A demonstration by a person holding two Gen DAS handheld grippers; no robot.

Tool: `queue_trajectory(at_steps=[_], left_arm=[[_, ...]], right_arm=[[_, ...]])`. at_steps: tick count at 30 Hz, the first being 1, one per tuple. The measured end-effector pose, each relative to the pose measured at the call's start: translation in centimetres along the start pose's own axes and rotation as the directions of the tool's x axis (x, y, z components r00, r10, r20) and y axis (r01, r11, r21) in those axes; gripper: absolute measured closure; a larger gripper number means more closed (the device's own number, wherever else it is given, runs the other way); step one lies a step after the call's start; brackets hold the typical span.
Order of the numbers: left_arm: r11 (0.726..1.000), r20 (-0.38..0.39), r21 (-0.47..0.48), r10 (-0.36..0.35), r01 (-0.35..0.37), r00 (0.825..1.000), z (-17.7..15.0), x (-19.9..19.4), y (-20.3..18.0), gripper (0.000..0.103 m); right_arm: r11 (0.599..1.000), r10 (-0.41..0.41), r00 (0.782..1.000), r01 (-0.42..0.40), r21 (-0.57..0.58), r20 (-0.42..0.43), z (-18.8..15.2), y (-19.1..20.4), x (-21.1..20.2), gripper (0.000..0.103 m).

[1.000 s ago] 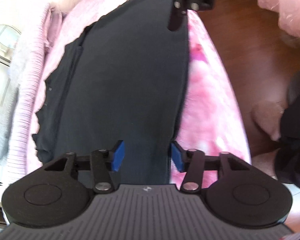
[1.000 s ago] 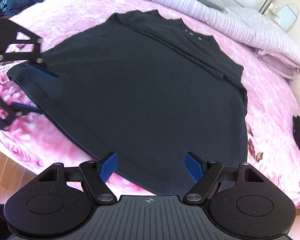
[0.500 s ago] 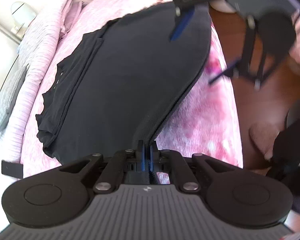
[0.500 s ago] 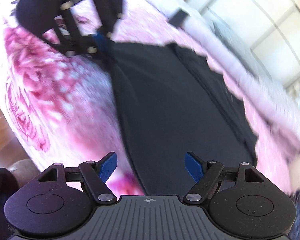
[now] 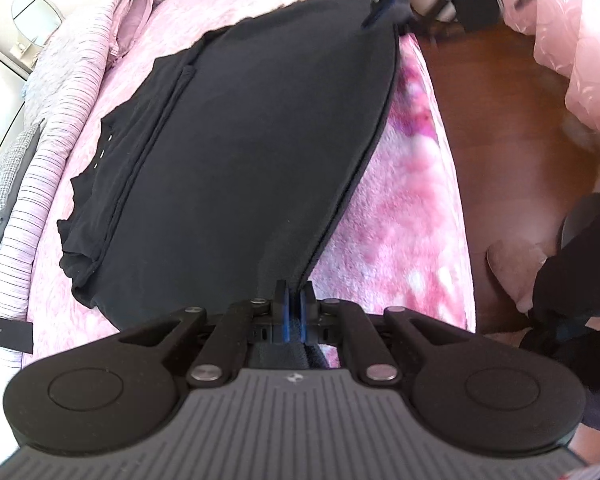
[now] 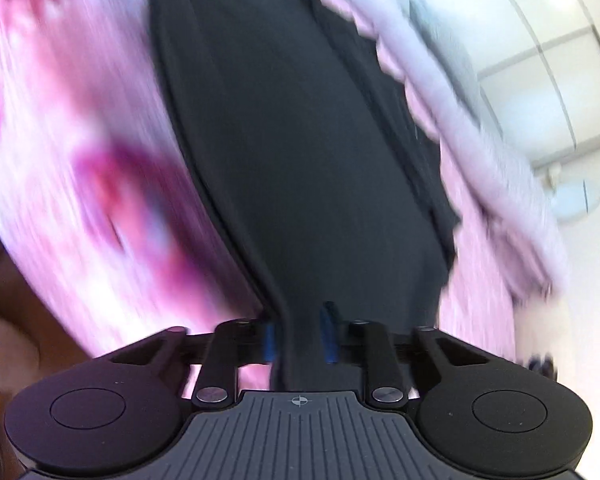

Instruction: Fold clothes

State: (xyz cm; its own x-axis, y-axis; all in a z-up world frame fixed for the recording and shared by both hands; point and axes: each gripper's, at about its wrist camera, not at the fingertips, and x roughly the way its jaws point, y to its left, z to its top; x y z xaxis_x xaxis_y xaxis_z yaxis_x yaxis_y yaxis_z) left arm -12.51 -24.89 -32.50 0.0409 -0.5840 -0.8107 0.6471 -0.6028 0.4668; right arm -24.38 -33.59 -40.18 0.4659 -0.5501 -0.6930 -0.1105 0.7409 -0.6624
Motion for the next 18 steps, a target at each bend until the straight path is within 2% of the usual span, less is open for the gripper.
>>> queue_trajectory(at_steps=[5, 12, 13, 14, 15, 18], left_arm=[[0.997, -0.036, 0.072, 0.015, -0.012, 0.999, -0.7, 0.9, -1.9, 0.087], [0.973, -0.076, 0.203, 0.124, -0.106, 0.989, -1.8, 2.1, -3.6, 0.085], [0.974, -0.083, 0.197, 0.126, -0.108, 0.988, -1.8, 2.1, -3.4, 0.085], [0.981, -0.094, 0.167, 0.113, -0.096, 0.989, -1.8, 2.1, -3.0, 0.095], [0.989, -0.107, 0.125, 0.088, -0.075, 0.990, -1.7, 1.9, -2.5, 0.100], [0.999, -0.077, 0.042, 0.026, -0.023, 0.997, -1.7, 0.1, -0.4, 0.100]], right_arm=[[0.999, 0.032, 0.999, -0.032, 0.009, 0.004, -0.2, -1.5, 0.0, 0.098], [0.999, 0.045, 0.999, -0.045, -0.009, 0.011, -0.5, -3.7, -0.8, 0.098], [0.999, 0.049, 0.999, -0.049, -0.014, 0.009, -0.4, -3.8, -0.7, 0.098], [0.998, 0.054, 0.999, -0.054, -0.020, 0.005, -0.3, -3.9, -0.7, 0.098], [0.998, 0.061, 0.998, -0.061, -0.028, 0.001, -0.3, -4.2, -0.7, 0.099], [0.994, 0.098, 0.995, -0.098, -0.038, -0.014, -0.1, -5.3, -1.3, 0.100]])
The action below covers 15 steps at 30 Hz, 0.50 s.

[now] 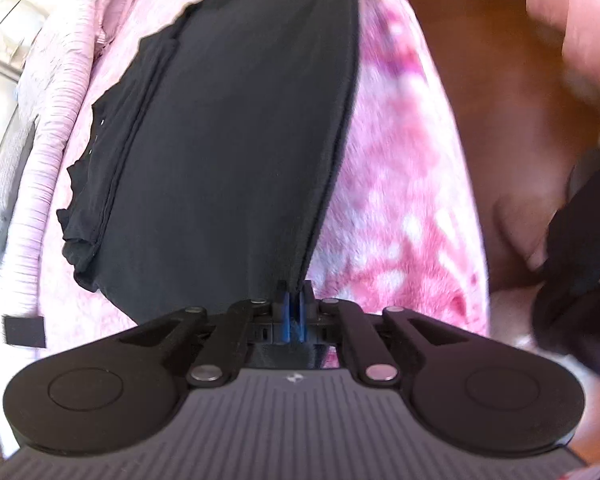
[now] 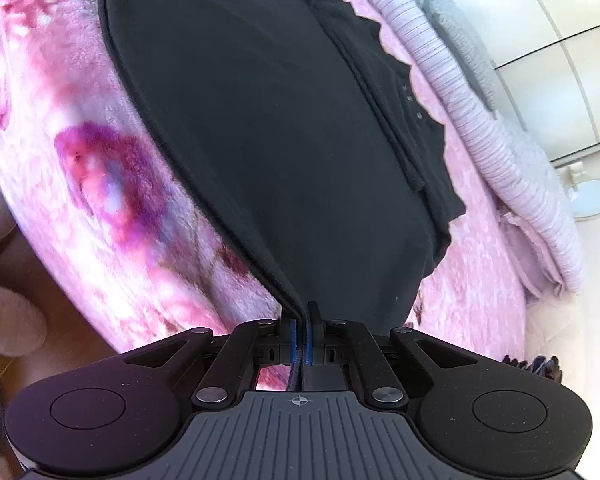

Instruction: Fold clothes

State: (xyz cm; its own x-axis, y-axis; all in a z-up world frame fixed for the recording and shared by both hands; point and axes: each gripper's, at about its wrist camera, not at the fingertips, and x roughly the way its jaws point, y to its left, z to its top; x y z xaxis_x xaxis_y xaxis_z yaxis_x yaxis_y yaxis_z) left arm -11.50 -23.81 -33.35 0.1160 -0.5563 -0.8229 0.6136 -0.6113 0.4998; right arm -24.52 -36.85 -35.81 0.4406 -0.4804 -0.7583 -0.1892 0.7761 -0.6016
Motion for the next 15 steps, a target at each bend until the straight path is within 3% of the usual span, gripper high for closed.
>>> queue_trajectory(at_steps=[7, 15], left_arm=[[0.999, 0.052, -0.030, -0.025, 0.026, 0.998, -0.5, -4.4, 4.7, 0.101], [0.990, 0.076, 0.014, -0.138, 0.137, 0.988, 0.1, -8.7, 4.7, 0.102]], right_arm=[[0.996, 0.083, 0.996, -0.083, -0.017, 0.029, 0.2, -2.8, -4.1, 0.100], [0.985, 0.164, 0.986, -0.162, -0.057, 0.032, 0.6, -3.4, -8.1, 0.100]])
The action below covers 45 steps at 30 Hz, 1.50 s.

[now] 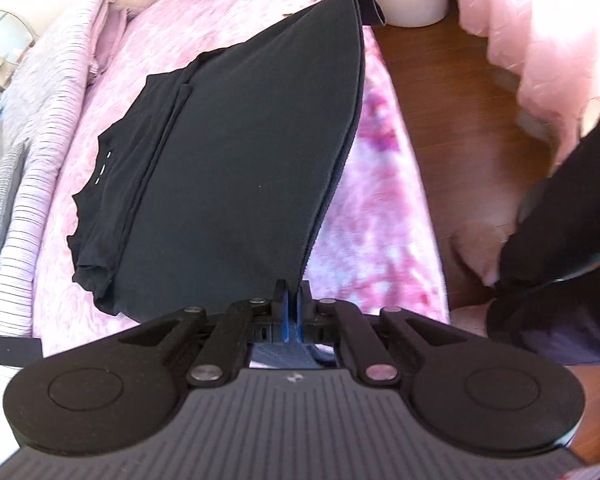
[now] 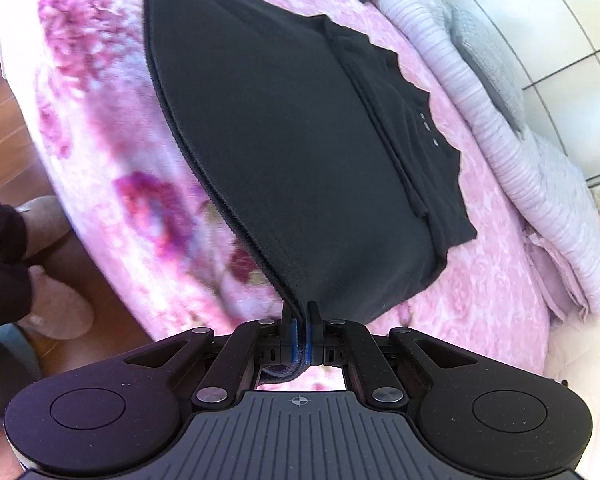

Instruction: Fold clothes

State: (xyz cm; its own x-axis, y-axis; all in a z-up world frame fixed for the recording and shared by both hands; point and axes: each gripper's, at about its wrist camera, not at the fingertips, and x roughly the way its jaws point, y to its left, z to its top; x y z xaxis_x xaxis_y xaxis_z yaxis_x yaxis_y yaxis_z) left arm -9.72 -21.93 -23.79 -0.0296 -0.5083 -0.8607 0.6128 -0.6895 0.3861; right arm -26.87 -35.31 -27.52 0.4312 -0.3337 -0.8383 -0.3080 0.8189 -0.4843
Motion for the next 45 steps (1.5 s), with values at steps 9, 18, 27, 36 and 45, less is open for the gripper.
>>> queue_trajectory(at_steps=[9, 18, 27, 36, 45], left_arm=[[0.988, -0.033, -0.098, -0.122, 0.119, 0.992, 0.7, -4.8, -0.6, 0.102], [0.975, 0.002, -0.199, 0.101, -0.099, 0.995, 2.4, -3.4, 17.3, 0.101], [0.938, -0.014, -0.344, 0.044, -0.047, 0.999, -0.9, 8.7, 34.8, 0.101], [0.892, -0.075, -0.452, -0.050, 0.010, 0.996, -3.8, 17.6, 41.6, 0.101], [0.826, -0.161, -0.564, -0.087, -0.020, 0.983, -4.8, 24.5, 44.4, 0.100]], right_arm=[[0.989, 0.138, 0.990, -0.139, -0.046, -0.022, -1.3, 0.6, -6.3, 0.100], [0.987, 0.021, 0.999, -0.014, -0.160, 0.041, 4.2, -14.6, -3.0, 0.100], [0.973, 0.087, 0.996, -0.092, -0.212, -0.032, 10.0, -28.9, 10.8, 0.100], [0.959, 0.192, 0.978, -0.204, -0.196, -0.077, 12.9, -36.1, 21.4, 0.100], [0.935, 0.320, 0.944, -0.328, -0.134, -0.076, 13.6, -39.9, 30.4, 0.100]])
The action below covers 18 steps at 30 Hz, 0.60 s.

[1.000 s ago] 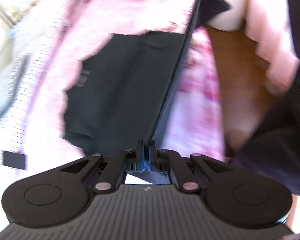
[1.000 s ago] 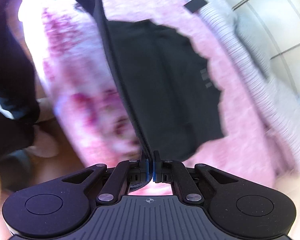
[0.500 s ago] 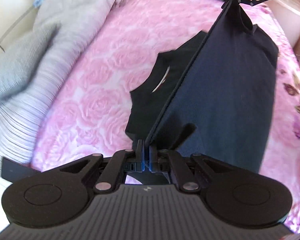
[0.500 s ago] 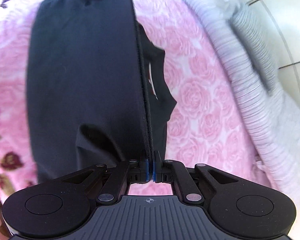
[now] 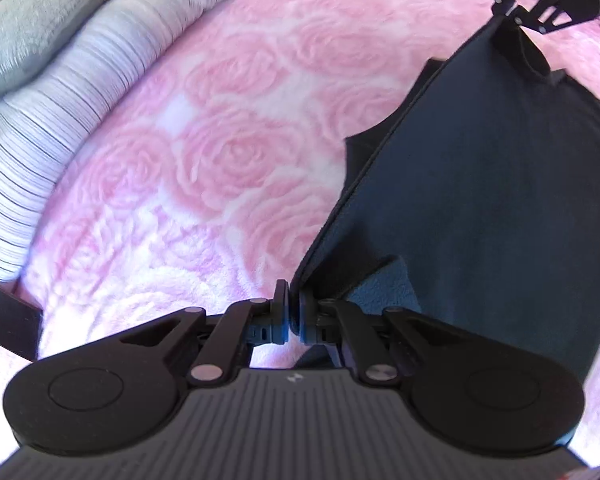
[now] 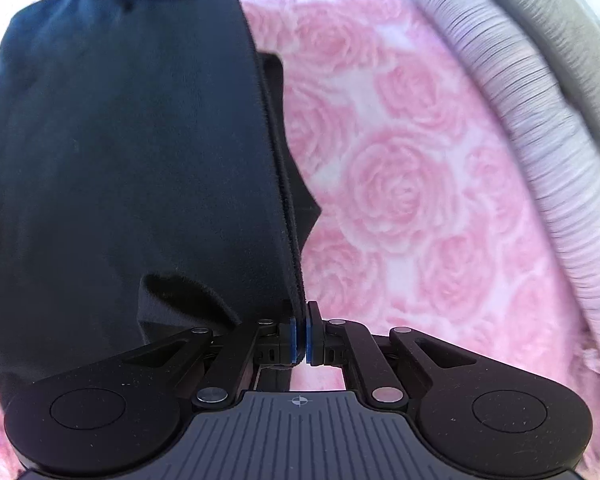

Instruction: Fold clothes

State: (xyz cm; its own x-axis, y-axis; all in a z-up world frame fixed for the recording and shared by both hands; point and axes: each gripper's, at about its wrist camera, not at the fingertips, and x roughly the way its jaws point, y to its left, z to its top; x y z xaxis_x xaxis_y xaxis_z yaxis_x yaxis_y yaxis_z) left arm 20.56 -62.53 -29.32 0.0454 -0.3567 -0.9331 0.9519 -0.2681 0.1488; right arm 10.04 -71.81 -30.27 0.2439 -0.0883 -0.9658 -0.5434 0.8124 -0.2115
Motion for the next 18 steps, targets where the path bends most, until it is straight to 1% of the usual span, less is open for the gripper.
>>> queue_trajectory(at_steps=[2, 5, 7, 8, 9, 10, 11, 12, 13, 14, 15, 16, 18], left_arm=[[1.000, -0.016, -0.010, 0.008, -0.008, 1.000, 0.3, 1.5, 0.2, 0.100], [0.999, -0.034, -0.040, 0.018, -0.020, 0.999, 0.5, 3.2, 0.5, 0.096], [0.998, -0.057, -0.066, 0.020, -0.024, 0.998, 0.6, 4.4, 0.8, 0.088], [0.996, -0.073, -0.083, 0.021, -0.027, 0.997, 0.6, 5.0, 1.1, 0.079], [0.994, -0.086, -0.103, 0.019, -0.028, 0.996, 0.6, 5.4, 1.4, 0.074], [0.992, -0.087, -0.127, 0.011, -0.022, 0.996, 0.6, 5.5, 1.9, 0.074], [0.988, -0.081, -0.156, 0.005, -0.018, 0.997, 0.6, 5.3, 2.4, 0.071], [0.983, -0.074, -0.185, 0.000, -0.013, 0.997, 0.6, 5.0, 3.0, 0.065], [0.977, -0.067, -0.215, -0.006, -0.008, 0.998, 0.5, 4.8, 3.6, 0.061], [0.968, -0.057, -0.250, -0.013, -0.002, 0.998, 0.3, 4.5, 4.3, 0.056], [0.960, -0.048, -0.280, -0.020, 0.006, 0.999, 0.1, 4.1, 5.0, 0.053], [0.952, -0.045, -0.305, -0.023, 0.008, 0.999, -0.2, 3.8, 5.5, 0.051], [0.935, -0.034, -0.354, -0.030, 0.016, 0.999, -0.6, 3.0, 6.3, 0.049]], right_arm=[[0.999, 0.020, 1.000, -0.020, 0.037, 0.007, -0.3, -0.7, 1.4, 0.100], [0.993, 0.047, 0.999, -0.049, 0.104, 0.021, -0.8, -1.7, 3.2, 0.100], [0.984, 0.072, 0.997, -0.076, 0.160, 0.035, -1.4, -2.4, 3.8, 0.100], [0.978, 0.084, 0.996, -0.091, 0.189, 0.042, -1.7, -2.8, 4.0, 0.100], [0.966, 0.093, 0.994, -0.104, 0.235, 0.060, -2.0, -3.3, 3.9, 0.099], [0.949, 0.097, 0.992, -0.118, 0.292, 0.085, -2.3, -4.0, 3.5, 0.099], [0.928, 0.100, 0.989, -0.133, 0.348, 0.110, -2.7, -4.6, 3.1, 0.096], [0.904, 0.101, 0.986, -0.148, 0.402, 0.136, -3.1, -5.2, 2.8, 0.081], [0.867, 0.087, 0.982, -0.156, 0.473, 0.166, -3.8, -5.9, 2.2, 0.073], [0.819, 0.060, 0.978, -0.162, 0.551, 0.197, -4.8, -6.7, 1.6, 0.054], [0.763, 0.031, 0.974, -0.169, 0.624, 0.226, -5.9, -7.5, 0.9, 0.039], [0.700, -0.001, 0.968, -0.179, 0.692, 0.252, -6.9, -8.3, 0.3, 0.036], [0.556, -0.071, 0.954, -0.205, 0.805, 0.292, -8.9, -9.9, -1.0, 0.036]])
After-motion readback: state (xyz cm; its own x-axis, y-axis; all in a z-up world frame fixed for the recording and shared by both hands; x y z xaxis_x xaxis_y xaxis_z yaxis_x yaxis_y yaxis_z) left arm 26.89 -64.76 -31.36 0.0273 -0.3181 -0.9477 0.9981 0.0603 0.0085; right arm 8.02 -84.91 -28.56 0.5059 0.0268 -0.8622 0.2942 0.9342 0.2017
